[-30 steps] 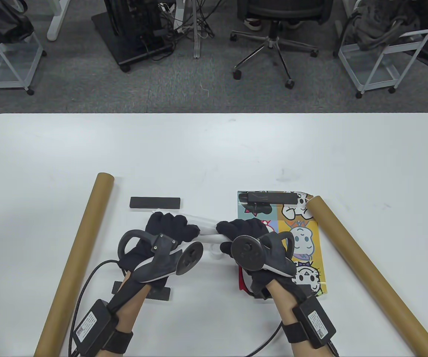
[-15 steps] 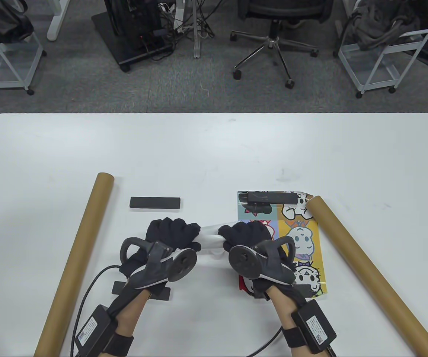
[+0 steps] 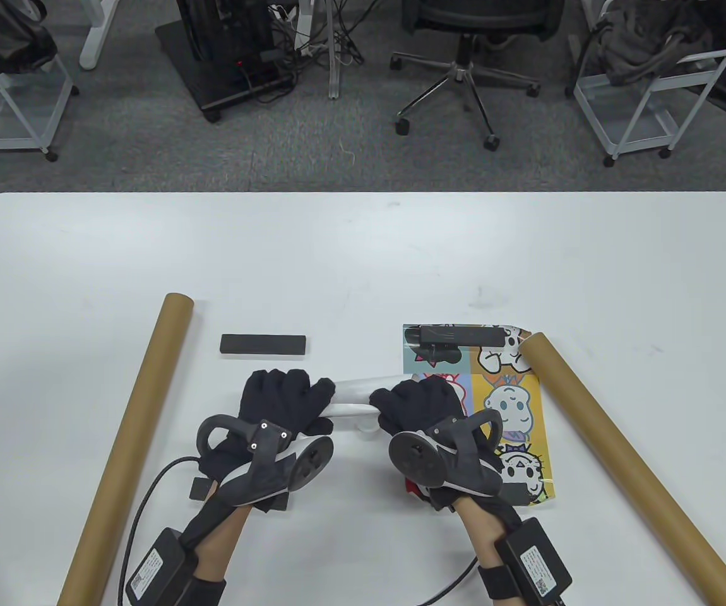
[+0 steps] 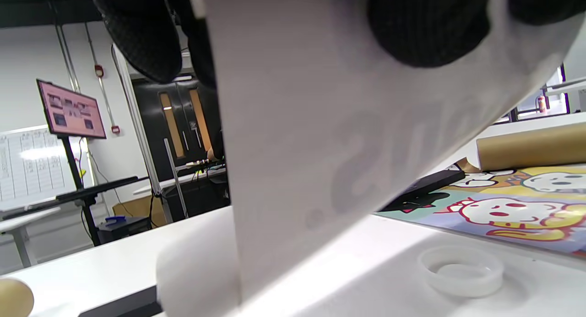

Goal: Roll up posters and store in mailing tubes

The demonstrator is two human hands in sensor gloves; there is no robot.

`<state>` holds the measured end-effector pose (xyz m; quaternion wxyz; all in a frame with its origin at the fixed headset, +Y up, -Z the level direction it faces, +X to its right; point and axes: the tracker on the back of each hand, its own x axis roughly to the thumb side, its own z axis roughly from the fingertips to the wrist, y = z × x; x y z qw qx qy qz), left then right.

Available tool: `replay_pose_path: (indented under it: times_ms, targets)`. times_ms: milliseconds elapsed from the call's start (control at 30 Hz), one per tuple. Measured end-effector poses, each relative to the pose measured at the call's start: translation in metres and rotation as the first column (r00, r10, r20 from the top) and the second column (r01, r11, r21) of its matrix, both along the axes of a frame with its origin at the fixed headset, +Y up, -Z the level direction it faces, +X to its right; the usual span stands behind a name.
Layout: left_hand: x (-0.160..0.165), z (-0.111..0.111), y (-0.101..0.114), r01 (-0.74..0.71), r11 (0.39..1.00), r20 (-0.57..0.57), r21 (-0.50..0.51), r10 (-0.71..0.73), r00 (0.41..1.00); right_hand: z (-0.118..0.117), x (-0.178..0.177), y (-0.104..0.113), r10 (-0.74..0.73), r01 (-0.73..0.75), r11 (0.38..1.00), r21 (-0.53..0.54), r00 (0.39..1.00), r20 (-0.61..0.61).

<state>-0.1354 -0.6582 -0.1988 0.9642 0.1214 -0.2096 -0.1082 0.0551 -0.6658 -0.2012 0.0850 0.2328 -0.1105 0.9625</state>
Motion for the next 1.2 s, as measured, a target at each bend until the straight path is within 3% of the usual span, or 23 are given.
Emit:
replay_pose_path:
  times_ms: [267,567,667,800,1067,1200]
  targets:
    - [0.005,0.007,0.005,-0.059,0.993,0.067,0.106,0.052,0.996,0.002,0.001,0.005,-0.02,0.02,1.0,0.02,1.0,0.004]
    - [0.01,0.007,0.001,-0.022,0.999,0.062,0.042,0.019,0.998,0.004,-0.002,0.004,0.06,-0.061,0.997,0.037,0.998,0.02]
    - [0.011,0.007,0.002,-0.021,0.999,0.063,0.038,0.019,0.998,0.005,-0.002,0.005,0.028,-0.028,0.999,0.021,1.0,0.005]
    - [0.011,0.007,0.003,-0.012,0.999,0.066,0.036,0.009,0.998,0.008,-0.001,0.011,0.04,-0.044,0.992,0.118,0.999,0.032]
    - [0.011,0.003,0.001,-0.005,1.0,0.042,-0.006,0.005,0.999,0.007,-0.007,0.002,0.079,-0.083,0.995,-0.057,0.994,-0.068]
    - [0.01,0.004,-0.001,0.002,1.0,0.051,-0.028,-0.001,0.999,0.008,-0.014,0.0,0.177,-0.177,0.984,0.01,0.984,-0.03]
